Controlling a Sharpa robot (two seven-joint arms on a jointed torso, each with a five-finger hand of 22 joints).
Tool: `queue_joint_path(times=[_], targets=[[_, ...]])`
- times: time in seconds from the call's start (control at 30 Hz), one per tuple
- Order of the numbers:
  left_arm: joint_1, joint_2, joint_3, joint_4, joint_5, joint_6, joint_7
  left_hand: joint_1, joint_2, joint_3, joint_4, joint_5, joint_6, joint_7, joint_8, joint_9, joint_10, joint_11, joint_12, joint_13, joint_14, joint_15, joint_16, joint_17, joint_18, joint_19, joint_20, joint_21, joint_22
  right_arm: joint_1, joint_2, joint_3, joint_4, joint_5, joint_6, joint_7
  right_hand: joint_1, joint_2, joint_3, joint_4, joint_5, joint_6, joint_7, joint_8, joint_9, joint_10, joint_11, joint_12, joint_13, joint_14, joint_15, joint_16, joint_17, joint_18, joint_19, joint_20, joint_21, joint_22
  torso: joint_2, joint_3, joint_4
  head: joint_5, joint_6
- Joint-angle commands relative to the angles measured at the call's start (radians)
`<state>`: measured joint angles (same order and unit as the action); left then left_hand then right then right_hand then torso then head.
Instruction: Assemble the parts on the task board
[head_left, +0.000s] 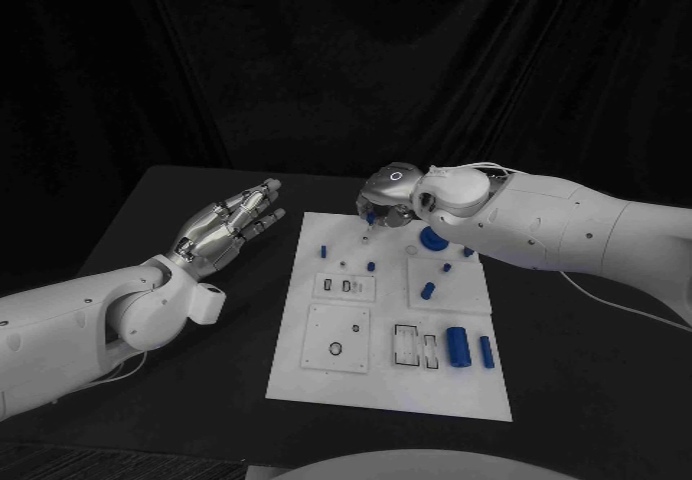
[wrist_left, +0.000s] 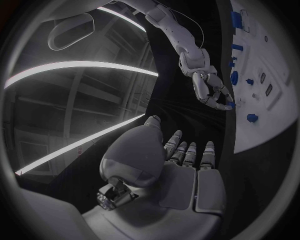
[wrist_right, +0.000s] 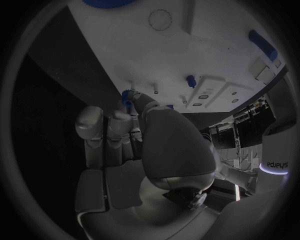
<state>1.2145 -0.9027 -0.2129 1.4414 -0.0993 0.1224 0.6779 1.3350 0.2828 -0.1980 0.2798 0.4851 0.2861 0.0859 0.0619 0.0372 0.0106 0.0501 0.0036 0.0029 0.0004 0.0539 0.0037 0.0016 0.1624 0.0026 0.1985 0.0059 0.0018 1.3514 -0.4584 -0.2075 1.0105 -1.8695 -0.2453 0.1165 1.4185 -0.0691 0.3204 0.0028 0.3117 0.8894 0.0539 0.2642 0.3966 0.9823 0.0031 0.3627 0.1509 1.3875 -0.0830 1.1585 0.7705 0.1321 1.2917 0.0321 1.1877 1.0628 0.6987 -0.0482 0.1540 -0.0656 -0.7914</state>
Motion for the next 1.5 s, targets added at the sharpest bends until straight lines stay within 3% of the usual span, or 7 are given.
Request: queue_joint_path(times=[0.03, 0.43, 0.7, 1.5], targets=[[0.002, 0.002, 0.001, 0.001, 0.0, 0.008, 0.056, 0.01, -0.001, 0.006, 0.001, 0.007, 0.011, 0.003, 0.005, 0.002, 0.0, 0.007, 0.001, 0.001, 0.0, 0.007, -0.004, -0.002, 0.019, -0.002, 0.008, -0.006, -0.002, -0.004, 0.004, 0.001, -0.009, -0.002, 0.016, 0.001, 0.001, -0.013, 0.009, 0.0, -0.007, -0.005, 0.0, -0.006, 0.0, 0.006, 0.003, -0.005, 0.0, -0.005, 0.006, -0.004, -0.002, -0.017, 0.002, 0.002, 0.006, 0.001, 0.0, -0.0008, 0.0014, 0.0, -0.002], [0.002, 0.006, 0.001, -0.002, 0.0, 0.014, 0.052, 0.011, -0.001, 0.006, 0.001, 0.007, 0.02, 0.005, 0.008, 0.003, 0.0, 0.008, 0.001, 0.001, 0.0, 0.008, -0.004, -0.002, 0.019, -0.002, 0.008, -0.006, -0.001, -0.007, 0.008, 0.001, -0.014, -0.002, 0.031, 0.001, 0.003, -0.012, 0.012, 0.0, -0.007, -0.008, 0.0, -0.009, 0.0, 0.008, 0.003, -0.007, 0.0, -0.006, 0.007, -0.005, -0.003, -0.017, 0.002, 0.002, 0.007, 0.005, -0.001, -0.0012, 0.0003, -0.002, -0.008], [0.002, 0.006, 0.001, -0.003, 0.0, 0.017, 0.05, 0.012, -0.001, 0.007, 0.001, 0.007, 0.026, 0.006, 0.011, 0.004, 0.0, 0.01, 0.001, 0.001, 0.0, 0.008, -0.004, -0.002, 0.019, -0.002, 0.009, -0.005, -0.001, -0.009, 0.007, 0.001, -0.015, -0.002, 0.049, 0.001, 0.004, -0.015, 0.016, 0.0, -0.006, -0.012, 0.001, -0.014, -0.001, 0.008, 0.005, -0.012, -0.001, -0.011, 0.008, -0.008, -0.008, -0.018, 0.0, 0.003, 0.009, 0.009, -0.002, -0.0048, -0.0005, -0.003, -0.011], [0.002, 0.012, 0.001, -0.013, 0.0, 0.028, 0.035, 0.013, -0.001, 0.007, 0.002, 0.007, 0.031, 0.007, 0.013, 0.005, -0.001, 0.011, 0.001, 0.001, 0.0, 0.01, -0.004, -0.002, 0.019, -0.002, 0.009, -0.005, -0.001, -0.025, 0.006, 0.001, -0.01, -0.002, 0.061, 0.001, 0.003, -0.016, 0.021, 0.002, -0.01, -0.021, 0.002, -0.024, -0.002, 0.012, 0.006, -0.018, -0.001, -0.02, 0.01, -0.015, -0.018, -0.018, -0.006, 0.005, 0.008, 0.014, -0.004, -0.0048, 0.0004, -0.006, -0.015]])
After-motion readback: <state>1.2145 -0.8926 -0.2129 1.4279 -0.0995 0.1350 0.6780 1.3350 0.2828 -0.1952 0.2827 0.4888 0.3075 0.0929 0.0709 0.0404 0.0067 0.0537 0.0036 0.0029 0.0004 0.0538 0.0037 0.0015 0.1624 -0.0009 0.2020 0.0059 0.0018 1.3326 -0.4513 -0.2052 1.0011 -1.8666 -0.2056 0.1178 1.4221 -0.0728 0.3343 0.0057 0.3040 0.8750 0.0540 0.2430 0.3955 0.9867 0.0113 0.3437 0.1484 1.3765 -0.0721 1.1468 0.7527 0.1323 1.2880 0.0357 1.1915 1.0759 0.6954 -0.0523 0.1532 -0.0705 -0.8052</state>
